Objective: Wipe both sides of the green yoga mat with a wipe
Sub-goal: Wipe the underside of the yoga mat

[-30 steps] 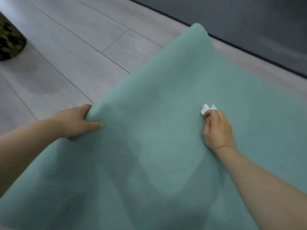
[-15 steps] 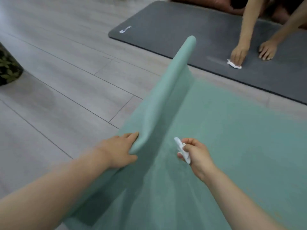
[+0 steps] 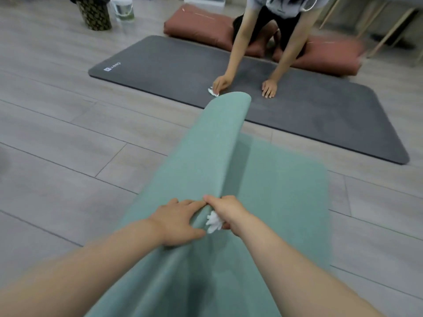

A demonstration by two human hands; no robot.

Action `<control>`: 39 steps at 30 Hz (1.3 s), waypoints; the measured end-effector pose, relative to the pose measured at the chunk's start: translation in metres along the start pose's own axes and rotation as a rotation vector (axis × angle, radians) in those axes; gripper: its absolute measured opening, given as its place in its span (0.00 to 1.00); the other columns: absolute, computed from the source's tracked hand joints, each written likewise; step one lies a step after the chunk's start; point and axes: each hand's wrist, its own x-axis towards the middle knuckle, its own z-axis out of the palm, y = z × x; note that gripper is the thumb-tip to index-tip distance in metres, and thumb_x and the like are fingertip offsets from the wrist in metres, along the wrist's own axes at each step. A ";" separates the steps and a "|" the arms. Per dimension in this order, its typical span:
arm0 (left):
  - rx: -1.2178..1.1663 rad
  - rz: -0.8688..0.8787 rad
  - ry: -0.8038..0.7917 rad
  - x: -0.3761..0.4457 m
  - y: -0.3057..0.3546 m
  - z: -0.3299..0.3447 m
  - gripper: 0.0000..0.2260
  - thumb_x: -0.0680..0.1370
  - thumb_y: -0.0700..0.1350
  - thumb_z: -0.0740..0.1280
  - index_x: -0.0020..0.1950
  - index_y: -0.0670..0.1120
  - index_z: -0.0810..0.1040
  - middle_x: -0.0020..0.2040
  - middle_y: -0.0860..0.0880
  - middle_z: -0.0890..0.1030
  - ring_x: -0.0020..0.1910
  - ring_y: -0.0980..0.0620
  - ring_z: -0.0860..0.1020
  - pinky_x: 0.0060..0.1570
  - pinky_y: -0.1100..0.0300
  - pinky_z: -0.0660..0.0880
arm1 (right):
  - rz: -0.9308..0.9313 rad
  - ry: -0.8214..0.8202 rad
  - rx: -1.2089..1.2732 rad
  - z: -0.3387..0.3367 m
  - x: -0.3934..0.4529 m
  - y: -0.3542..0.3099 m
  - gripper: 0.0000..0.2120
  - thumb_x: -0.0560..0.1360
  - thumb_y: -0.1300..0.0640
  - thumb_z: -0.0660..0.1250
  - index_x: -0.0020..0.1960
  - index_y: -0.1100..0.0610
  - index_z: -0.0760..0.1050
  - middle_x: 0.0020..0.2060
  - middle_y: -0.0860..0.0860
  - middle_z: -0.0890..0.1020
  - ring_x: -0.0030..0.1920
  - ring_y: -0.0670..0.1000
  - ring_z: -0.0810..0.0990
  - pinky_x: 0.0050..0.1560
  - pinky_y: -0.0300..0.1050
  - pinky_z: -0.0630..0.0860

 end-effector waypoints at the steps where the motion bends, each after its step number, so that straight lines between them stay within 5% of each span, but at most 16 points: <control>1: -0.011 0.032 -0.034 0.005 0.015 0.001 0.32 0.78 0.63 0.61 0.79 0.59 0.54 0.76 0.55 0.64 0.71 0.46 0.64 0.71 0.51 0.63 | 0.015 0.015 -0.030 -0.018 -0.001 0.009 0.13 0.74 0.48 0.67 0.38 0.57 0.73 0.29 0.52 0.78 0.26 0.50 0.77 0.25 0.34 0.66; 5: 0.032 0.182 -0.069 0.025 0.063 0.002 0.30 0.77 0.70 0.53 0.75 0.58 0.67 0.73 0.56 0.69 0.75 0.52 0.60 0.74 0.54 0.56 | 0.073 0.061 -0.123 -0.094 -0.017 0.053 0.12 0.75 0.48 0.66 0.38 0.56 0.74 0.29 0.51 0.77 0.26 0.49 0.75 0.26 0.34 0.65; 9: 0.041 0.197 0.182 0.043 0.083 0.013 0.42 0.66 0.70 0.42 0.75 0.54 0.66 0.76 0.55 0.65 0.76 0.50 0.59 0.75 0.55 0.54 | 0.128 0.128 -0.135 -0.175 -0.032 0.102 0.14 0.75 0.48 0.68 0.37 0.55 0.71 0.25 0.51 0.74 0.21 0.47 0.72 0.24 0.33 0.60; 15: -0.206 -0.108 0.252 0.050 0.065 0.031 0.25 0.83 0.53 0.58 0.78 0.45 0.62 0.76 0.43 0.65 0.74 0.43 0.64 0.72 0.52 0.59 | 0.267 0.295 -0.199 -0.293 -0.065 0.189 0.12 0.74 0.51 0.70 0.48 0.60 0.78 0.36 0.54 0.77 0.32 0.50 0.74 0.30 0.37 0.68; 19: -0.512 -0.380 0.095 0.052 0.075 0.054 0.25 0.83 0.59 0.52 0.76 0.47 0.64 0.73 0.45 0.70 0.69 0.42 0.70 0.65 0.50 0.66 | 0.347 0.378 -0.364 -0.354 -0.090 0.241 0.14 0.75 0.51 0.68 0.45 0.63 0.77 0.34 0.54 0.77 0.33 0.52 0.75 0.30 0.40 0.69; 23: -0.760 -0.555 -0.055 0.053 0.101 0.081 0.24 0.83 0.61 0.52 0.67 0.46 0.73 0.59 0.45 0.79 0.55 0.40 0.78 0.58 0.46 0.74 | 0.445 0.465 -0.513 -0.407 -0.117 0.292 0.16 0.75 0.47 0.67 0.46 0.62 0.76 0.43 0.57 0.77 0.43 0.58 0.77 0.41 0.44 0.72; 27: -0.706 -0.485 -0.178 0.063 0.148 0.103 0.17 0.82 0.56 0.59 0.59 0.45 0.78 0.54 0.43 0.82 0.48 0.43 0.80 0.59 0.46 0.77 | 0.537 0.532 -0.614 -0.457 -0.148 0.347 0.18 0.74 0.46 0.67 0.50 0.61 0.77 0.46 0.58 0.79 0.45 0.57 0.76 0.44 0.44 0.72; 34: -0.654 -0.325 -0.180 0.087 0.230 0.112 0.15 0.79 0.59 0.66 0.55 0.49 0.75 0.56 0.53 0.76 0.59 0.49 0.73 0.57 0.48 0.71 | 0.669 0.683 -0.733 -0.516 -0.203 0.417 0.15 0.72 0.49 0.65 0.52 0.59 0.76 0.50 0.58 0.80 0.50 0.58 0.78 0.50 0.47 0.75; 39: -0.822 -0.287 0.049 0.098 0.283 0.137 0.08 0.81 0.47 0.63 0.45 0.44 0.76 0.44 0.45 0.76 0.42 0.47 0.72 0.49 0.54 0.70 | 0.756 0.783 -0.826 -0.512 -0.217 0.446 0.14 0.75 0.57 0.59 0.58 0.58 0.76 0.56 0.56 0.79 0.55 0.58 0.79 0.52 0.49 0.75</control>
